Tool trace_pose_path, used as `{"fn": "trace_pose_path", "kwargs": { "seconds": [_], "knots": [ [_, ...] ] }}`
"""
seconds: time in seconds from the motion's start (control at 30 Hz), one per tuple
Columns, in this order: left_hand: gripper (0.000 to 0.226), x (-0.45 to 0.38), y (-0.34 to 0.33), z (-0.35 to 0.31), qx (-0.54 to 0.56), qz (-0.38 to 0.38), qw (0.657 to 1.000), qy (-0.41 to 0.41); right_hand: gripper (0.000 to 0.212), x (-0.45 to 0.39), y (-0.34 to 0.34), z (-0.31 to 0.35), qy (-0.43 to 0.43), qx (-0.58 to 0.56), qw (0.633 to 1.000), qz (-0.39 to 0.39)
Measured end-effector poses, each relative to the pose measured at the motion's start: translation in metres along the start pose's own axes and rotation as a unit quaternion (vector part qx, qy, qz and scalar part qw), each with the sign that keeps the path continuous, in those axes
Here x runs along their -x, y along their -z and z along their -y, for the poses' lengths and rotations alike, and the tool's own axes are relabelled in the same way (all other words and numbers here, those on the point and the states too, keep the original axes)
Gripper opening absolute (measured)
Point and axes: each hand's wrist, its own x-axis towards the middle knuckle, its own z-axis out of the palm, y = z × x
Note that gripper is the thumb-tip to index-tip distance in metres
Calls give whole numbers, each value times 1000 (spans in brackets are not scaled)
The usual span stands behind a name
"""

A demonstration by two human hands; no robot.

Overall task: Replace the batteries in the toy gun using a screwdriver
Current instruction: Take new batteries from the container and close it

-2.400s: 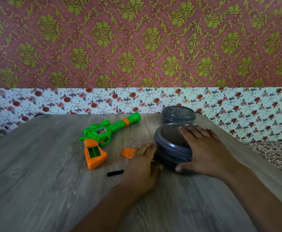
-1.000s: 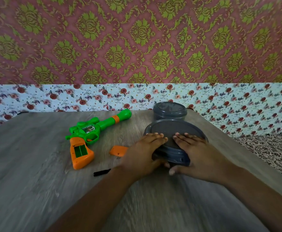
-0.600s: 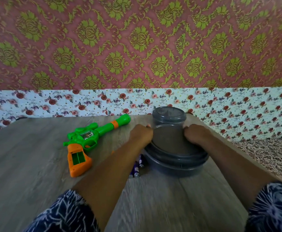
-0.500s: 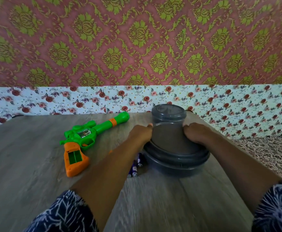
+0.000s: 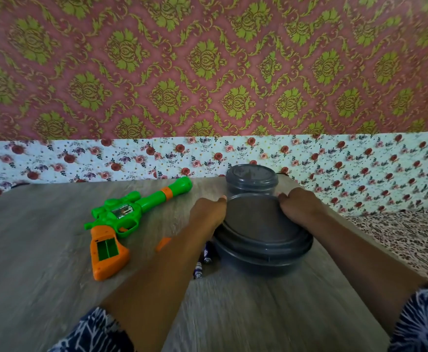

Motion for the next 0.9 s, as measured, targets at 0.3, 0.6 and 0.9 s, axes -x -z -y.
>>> {"fn": "trace_pose_path", "kwargs": {
  "seconds": [0.3,0.6,0.9],
  "knots": [
    [35,54,37,17,-165,-22,953,-252,32,72,25,15,172,-67,978,-100],
    [46,80,13,18,-160,12,945,-285,34,83,1,11,157,17,985,-75],
    [53,64,-39,-4,-191,33,936,-295,31,50,15,-34,149,-9,986,-73]
  ]
}}
